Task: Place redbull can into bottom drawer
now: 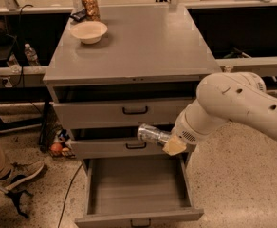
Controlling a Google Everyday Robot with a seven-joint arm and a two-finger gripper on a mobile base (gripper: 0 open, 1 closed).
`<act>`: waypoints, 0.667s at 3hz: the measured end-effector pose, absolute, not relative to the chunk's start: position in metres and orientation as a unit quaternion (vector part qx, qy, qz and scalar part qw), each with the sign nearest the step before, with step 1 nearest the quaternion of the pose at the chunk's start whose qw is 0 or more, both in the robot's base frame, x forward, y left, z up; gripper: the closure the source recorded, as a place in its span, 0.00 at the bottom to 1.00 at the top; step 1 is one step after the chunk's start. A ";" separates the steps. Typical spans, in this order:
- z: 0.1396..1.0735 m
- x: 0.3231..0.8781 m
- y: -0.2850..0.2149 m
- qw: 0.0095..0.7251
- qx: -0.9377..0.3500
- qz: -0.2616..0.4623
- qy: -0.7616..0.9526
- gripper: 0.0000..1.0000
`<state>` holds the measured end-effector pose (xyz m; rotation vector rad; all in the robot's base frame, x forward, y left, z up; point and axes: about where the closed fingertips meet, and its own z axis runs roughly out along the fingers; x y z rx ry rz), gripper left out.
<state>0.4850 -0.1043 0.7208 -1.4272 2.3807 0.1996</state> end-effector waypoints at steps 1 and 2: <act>0.675 0.488 -0.102 0.161 -0.511 0.080 0.841 1.00; 0.577 0.492 -0.090 0.142 -0.508 0.131 0.840 1.00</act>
Offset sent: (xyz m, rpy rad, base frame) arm 0.0138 0.0213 -0.2193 0.1303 0.1929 0.0496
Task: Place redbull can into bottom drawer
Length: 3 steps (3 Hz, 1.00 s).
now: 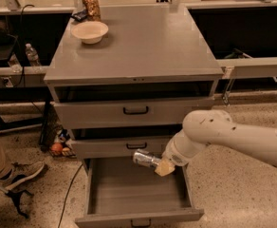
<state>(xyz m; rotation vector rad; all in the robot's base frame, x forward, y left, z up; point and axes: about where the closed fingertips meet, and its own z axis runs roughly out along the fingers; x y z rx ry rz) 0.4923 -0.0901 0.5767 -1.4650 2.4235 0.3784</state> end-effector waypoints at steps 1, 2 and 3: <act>0.506 0.492 -0.078 0.131 -0.494 0.172 0.842 1.00; 0.506 0.492 -0.078 0.131 -0.494 0.172 0.842 1.00; 0.494 0.496 -0.083 0.131 -0.478 0.165 0.853 1.00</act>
Offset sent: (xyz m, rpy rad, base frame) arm 0.0037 0.0080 -0.0472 0.0430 0.0335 -0.0078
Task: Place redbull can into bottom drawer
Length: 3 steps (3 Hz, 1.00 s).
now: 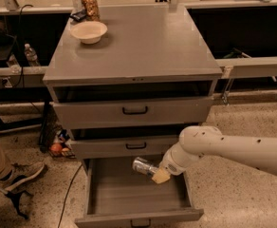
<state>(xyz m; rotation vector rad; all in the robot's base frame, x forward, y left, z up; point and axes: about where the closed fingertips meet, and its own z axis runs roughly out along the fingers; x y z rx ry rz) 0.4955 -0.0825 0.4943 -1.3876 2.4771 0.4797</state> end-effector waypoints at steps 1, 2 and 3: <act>0.453 0.498 -0.094 0.109 -0.444 0.167 0.873 1.00; 0.402 0.506 -0.099 0.104 -0.416 0.185 0.884 1.00; 0.328 0.512 -0.093 0.106 -0.385 0.211 0.892 1.00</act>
Offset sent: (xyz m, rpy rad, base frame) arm 0.0174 -0.0204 -0.1663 0.0620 0.1557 -0.1811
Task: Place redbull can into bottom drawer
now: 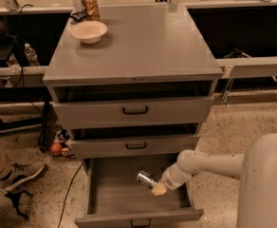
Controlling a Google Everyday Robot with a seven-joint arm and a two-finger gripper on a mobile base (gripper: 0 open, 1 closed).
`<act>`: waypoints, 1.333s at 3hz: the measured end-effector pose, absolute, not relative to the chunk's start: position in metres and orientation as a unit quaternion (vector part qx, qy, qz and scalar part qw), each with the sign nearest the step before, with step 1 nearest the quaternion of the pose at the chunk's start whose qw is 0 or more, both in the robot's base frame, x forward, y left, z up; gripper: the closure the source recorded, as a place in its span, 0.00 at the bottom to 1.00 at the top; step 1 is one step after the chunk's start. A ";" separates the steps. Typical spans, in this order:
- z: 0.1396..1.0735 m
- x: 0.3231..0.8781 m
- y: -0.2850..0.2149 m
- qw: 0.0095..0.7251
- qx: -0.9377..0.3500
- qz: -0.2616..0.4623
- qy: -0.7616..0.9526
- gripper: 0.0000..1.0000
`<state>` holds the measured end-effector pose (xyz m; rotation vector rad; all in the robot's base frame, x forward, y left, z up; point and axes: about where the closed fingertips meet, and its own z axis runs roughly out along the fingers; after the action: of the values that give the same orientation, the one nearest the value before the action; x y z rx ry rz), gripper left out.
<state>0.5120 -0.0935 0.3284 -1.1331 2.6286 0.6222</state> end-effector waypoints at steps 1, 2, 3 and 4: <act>0.282 0.520 -0.086 0.118 -0.364 0.220 0.897 1.00; 0.246 0.530 -0.081 0.132 -0.344 0.224 0.902 1.00; 0.205 0.549 -0.075 0.155 -0.322 0.234 0.904 0.79; 0.181 0.560 -0.071 0.164 -0.312 0.242 0.904 0.54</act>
Offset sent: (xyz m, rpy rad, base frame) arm 0.0349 0.0148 -0.1262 0.0735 -0.0401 -0.1560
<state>0.5599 -0.0713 0.1805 -0.8895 2.5771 0.6913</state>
